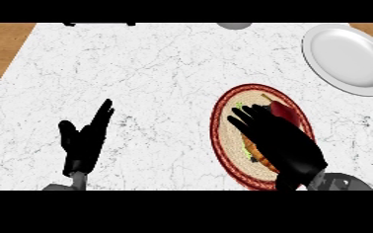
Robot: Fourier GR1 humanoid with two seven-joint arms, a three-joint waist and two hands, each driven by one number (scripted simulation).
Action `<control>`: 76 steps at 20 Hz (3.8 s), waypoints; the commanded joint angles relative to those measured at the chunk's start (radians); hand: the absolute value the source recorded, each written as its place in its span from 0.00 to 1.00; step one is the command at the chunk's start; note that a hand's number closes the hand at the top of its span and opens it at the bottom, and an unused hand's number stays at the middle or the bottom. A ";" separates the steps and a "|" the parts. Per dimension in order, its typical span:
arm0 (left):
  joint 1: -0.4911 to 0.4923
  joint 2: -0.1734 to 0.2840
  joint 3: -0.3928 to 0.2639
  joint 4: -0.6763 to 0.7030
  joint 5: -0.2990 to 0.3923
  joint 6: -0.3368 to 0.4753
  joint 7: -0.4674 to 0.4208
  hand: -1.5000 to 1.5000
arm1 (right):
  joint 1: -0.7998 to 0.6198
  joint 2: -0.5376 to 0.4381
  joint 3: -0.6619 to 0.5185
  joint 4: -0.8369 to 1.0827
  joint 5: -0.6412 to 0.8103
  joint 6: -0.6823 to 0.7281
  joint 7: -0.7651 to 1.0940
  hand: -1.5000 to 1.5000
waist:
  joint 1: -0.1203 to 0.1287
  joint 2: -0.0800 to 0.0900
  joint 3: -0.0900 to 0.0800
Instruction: Pick the croissant from the placemat and place it in the plate
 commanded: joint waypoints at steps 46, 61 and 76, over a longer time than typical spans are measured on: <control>0.019 -0.070 0.072 -0.008 -0.073 -0.067 0.075 0.50 | 0.024 0.488 -0.353 0.204 0.266 -0.552 0.046 1.00 | -0.018 0.005 -0.006; 0.059 -0.089 0.056 -0.058 -0.087 -0.080 0.090 0.50 | -0.028 0.454 -0.753 0.226 -0.052 -0.800 -0.006 1.00 | 0.002 0.007 -0.006; -0.054 -0.115 0.073 0.014 -0.111 -0.069 0.114 0.50 | -0.359 0.098 -1.134 1.036 -0.319 -0.986 -0.523 1.00 | 0.030 0.023 -0.004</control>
